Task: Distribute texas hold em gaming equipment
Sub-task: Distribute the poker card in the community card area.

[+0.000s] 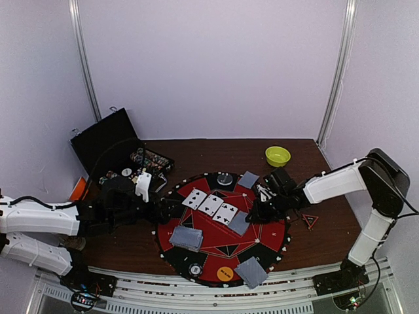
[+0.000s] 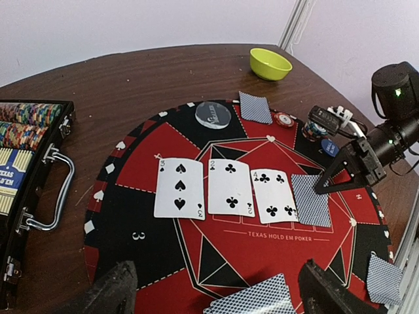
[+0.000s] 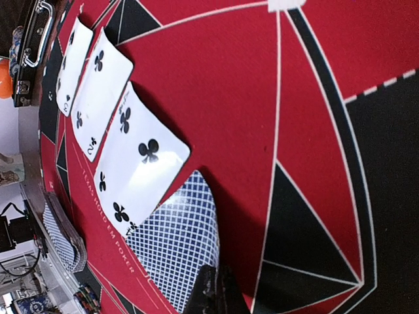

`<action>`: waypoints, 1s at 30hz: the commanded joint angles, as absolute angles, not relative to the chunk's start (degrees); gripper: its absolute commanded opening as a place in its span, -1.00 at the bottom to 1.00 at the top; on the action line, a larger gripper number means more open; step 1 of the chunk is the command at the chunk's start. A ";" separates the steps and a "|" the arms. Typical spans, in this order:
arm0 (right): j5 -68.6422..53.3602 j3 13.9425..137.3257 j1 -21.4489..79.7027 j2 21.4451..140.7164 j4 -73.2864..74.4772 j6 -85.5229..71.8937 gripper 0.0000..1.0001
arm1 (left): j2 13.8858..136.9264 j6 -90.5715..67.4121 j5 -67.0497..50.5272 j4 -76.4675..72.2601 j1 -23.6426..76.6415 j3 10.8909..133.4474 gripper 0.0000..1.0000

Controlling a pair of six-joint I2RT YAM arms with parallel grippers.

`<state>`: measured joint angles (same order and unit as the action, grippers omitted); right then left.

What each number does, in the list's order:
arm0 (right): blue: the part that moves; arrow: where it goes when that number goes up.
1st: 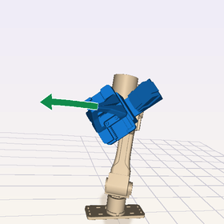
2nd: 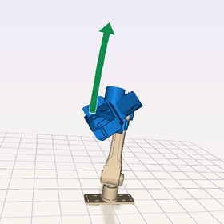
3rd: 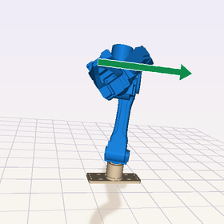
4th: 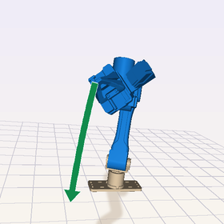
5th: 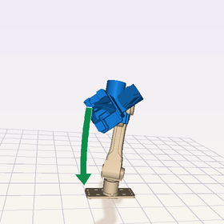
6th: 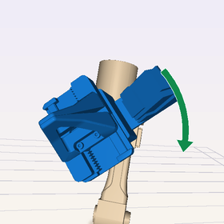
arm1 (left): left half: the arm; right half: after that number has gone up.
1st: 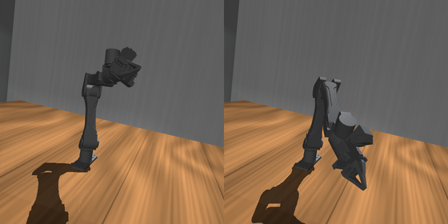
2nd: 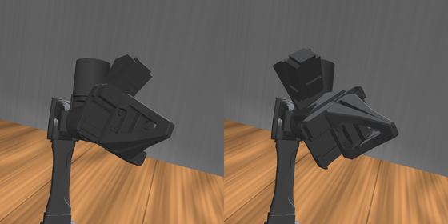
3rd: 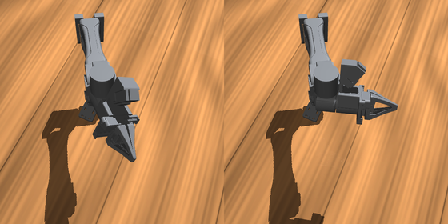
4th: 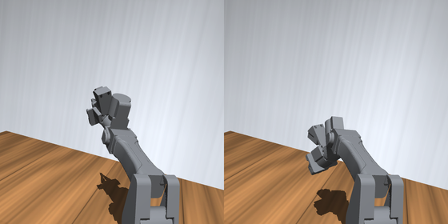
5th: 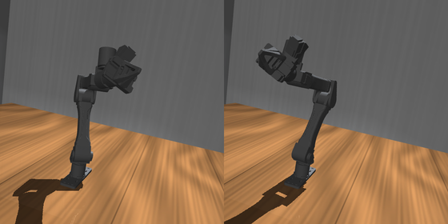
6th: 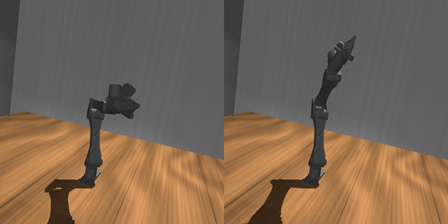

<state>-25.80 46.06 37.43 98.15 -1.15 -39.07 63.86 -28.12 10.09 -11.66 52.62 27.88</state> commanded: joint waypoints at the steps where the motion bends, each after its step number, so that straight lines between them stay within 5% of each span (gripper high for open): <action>1: -21.78 48.91 36.91 99.40 4.86 -34.76 -1.00 | 63.65 -26.94 11.17 -10.92 52.73 29.19 0.76; 21: -20.71 55.07 37.09 102.69 13.33 -28.70 -0.99 | 63.89 -26.58 11.52 -8.34 52.78 29.30 0.77; 30: -11.60 59.29 38.14 99.32 19.21 -26.43 -0.28 | 65.42 -28.21 7.81 -1.51 52.73 29.08 0.79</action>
